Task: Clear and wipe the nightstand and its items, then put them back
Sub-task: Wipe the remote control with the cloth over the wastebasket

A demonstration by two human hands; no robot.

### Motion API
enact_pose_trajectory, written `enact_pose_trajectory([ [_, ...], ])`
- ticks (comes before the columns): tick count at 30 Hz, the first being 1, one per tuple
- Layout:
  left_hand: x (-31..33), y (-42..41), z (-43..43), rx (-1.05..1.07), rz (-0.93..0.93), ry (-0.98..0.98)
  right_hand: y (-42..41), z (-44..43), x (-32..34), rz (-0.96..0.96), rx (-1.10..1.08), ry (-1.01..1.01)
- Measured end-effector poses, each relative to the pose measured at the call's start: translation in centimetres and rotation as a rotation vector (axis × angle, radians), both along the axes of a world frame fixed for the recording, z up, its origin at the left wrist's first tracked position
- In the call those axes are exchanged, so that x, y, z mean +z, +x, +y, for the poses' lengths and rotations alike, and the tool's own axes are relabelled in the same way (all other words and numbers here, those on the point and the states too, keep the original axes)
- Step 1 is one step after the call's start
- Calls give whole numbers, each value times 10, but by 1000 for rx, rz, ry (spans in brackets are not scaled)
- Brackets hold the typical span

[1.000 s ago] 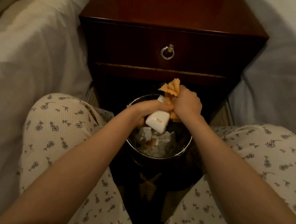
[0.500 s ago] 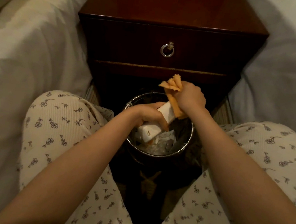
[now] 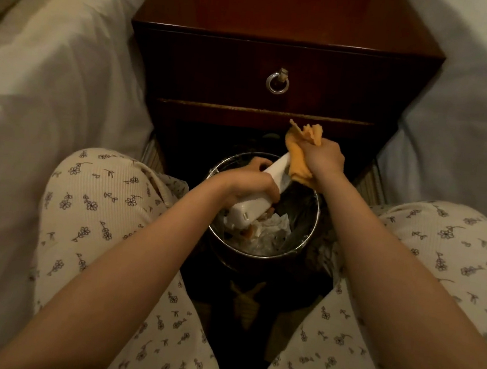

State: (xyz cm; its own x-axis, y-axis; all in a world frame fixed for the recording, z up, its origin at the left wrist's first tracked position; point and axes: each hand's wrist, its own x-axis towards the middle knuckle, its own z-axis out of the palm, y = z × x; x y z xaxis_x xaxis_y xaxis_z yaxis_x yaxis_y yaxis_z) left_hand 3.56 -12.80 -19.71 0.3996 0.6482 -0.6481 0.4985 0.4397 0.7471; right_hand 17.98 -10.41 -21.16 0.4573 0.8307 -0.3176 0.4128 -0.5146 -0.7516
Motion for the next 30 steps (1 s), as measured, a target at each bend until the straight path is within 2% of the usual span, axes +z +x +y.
enact_pose_trajectory([
  [3, 4, -3, 4, 145, -98, 6, 0, -3, -1, 35, -33, -40],
  [7, 13, -6, 9, 237, -181, 46, -16, -8, -10, -74, 258, -131],
  [9, 17, -6, 9, 282, -206, -13, -22, -9, -13, -67, 212, -110],
  [11, 16, -8, 9, 326, -214, -47, -19, -9, -8, -64, 23, -57],
  [12, 15, -9, 9, 353, -211, -53, -16, -8, -3, -25, -65, -11],
  [14, 13, -7, 9, 405, -206, -65, -14, -6, 6, 196, -152, 135],
  [15, 13, -5, 8, 428, -208, -69, -18, -8, 10, 285, -129, 202],
  [16, 13, -2, 8, 451, -220, -65, -23, -10, 12, 284, -44, 249],
  [19, 9, 2, 8, 539, -248, -49, -39, -20, 5, 149, 206, 304],
  [22, 4, -2, 12, 650, -196, -16, -43, -24, -6, 113, 190, 277],
  [25, 5, -4, 15, 685, -212, -23, -40, -23, -14, -65, 160, 152],
  [27, 7, -4, 12, 652, -204, -31, -40, -24, -10, 39, 35, 168],
  [30, 8, -2, 7, 615, -213, -44, -41, -23, 0, 387, -76, 244],
])
